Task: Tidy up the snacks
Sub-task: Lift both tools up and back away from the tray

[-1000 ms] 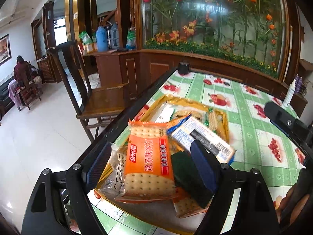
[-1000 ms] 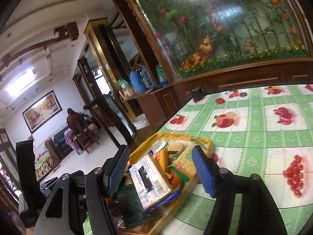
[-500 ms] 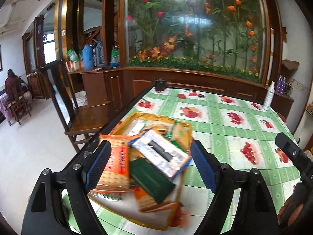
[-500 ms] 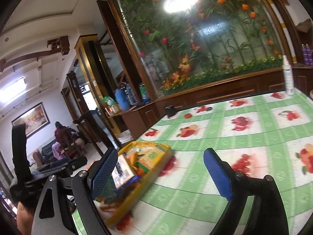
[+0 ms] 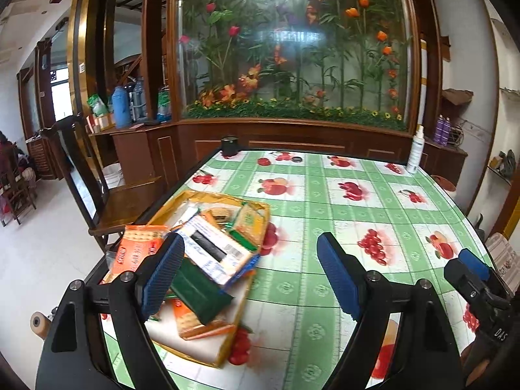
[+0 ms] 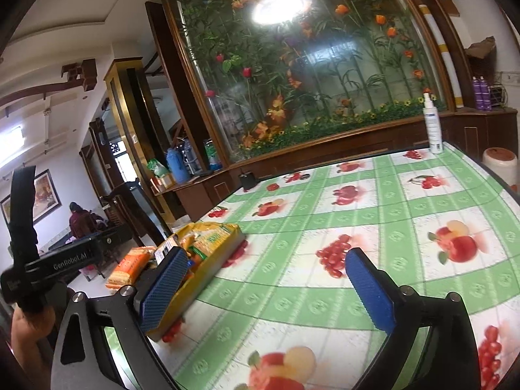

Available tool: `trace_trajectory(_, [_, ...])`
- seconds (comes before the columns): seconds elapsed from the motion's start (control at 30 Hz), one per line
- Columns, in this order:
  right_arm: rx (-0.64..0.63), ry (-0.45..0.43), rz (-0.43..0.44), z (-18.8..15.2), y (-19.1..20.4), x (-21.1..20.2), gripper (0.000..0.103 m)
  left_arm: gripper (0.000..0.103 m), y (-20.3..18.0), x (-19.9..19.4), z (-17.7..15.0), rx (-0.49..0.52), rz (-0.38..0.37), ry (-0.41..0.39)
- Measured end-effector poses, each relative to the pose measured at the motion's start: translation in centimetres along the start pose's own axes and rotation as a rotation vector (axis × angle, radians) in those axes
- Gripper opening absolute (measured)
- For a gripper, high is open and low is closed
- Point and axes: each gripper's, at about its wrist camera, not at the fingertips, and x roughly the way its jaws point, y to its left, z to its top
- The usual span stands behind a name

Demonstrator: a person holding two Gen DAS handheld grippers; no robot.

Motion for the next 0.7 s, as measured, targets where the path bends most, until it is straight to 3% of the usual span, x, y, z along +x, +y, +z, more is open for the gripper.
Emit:
trace_trajectory(0.43, [-0.006,0.007,-0.033,-0.8,-0.4,-1.5,0.102,0.084,-1.8,-0.8,-0.6,0.019,-0.042,0.016])
trace_trajectory(0.7, [-0.038,0.063,-0.017,-0.9,0.6,-0.5,0.103,0.084,-1.0,-0.6,-0.7,0.009,-0.041,0.053])
